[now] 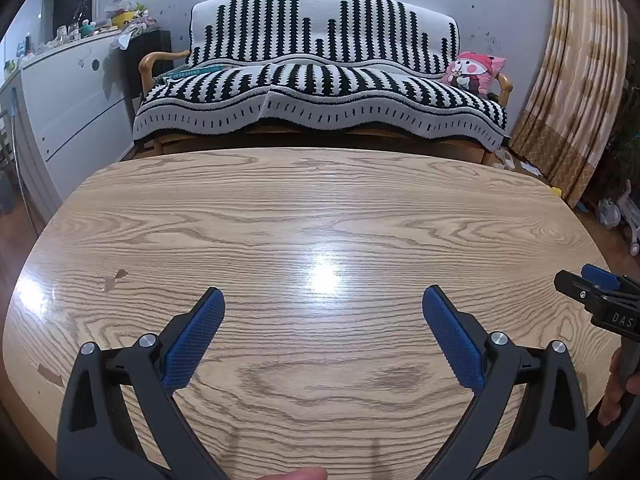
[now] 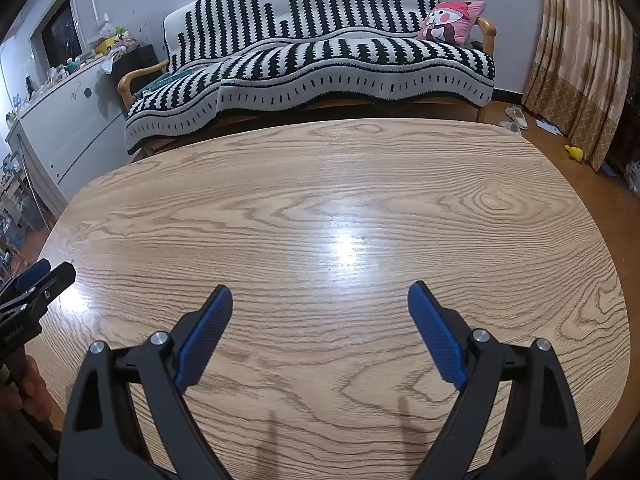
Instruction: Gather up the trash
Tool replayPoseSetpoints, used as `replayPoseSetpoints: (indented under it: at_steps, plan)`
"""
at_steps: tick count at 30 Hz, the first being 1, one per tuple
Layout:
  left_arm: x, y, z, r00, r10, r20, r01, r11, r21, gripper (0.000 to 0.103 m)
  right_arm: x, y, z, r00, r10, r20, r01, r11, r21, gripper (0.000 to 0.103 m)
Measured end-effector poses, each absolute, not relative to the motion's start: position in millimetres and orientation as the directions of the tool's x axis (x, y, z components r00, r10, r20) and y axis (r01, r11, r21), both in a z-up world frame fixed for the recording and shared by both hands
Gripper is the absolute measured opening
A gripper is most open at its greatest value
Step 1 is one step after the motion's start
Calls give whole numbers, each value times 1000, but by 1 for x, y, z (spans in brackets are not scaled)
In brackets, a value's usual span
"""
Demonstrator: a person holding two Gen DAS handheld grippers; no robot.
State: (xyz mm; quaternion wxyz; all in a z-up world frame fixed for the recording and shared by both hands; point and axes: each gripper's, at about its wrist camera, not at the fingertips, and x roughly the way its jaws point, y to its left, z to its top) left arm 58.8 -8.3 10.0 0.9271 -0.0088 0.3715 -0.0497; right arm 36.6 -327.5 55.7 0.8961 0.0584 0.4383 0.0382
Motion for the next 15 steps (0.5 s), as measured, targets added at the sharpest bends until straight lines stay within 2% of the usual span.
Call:
replayPoseSetpoints:
  at_steps: [15]
  plan:
    - [53, -8, 11, 725, -93, -682, 81, 995, -49, 96, 35, -329, 56, 612, 120, -782, -18, 990, 138, 86]
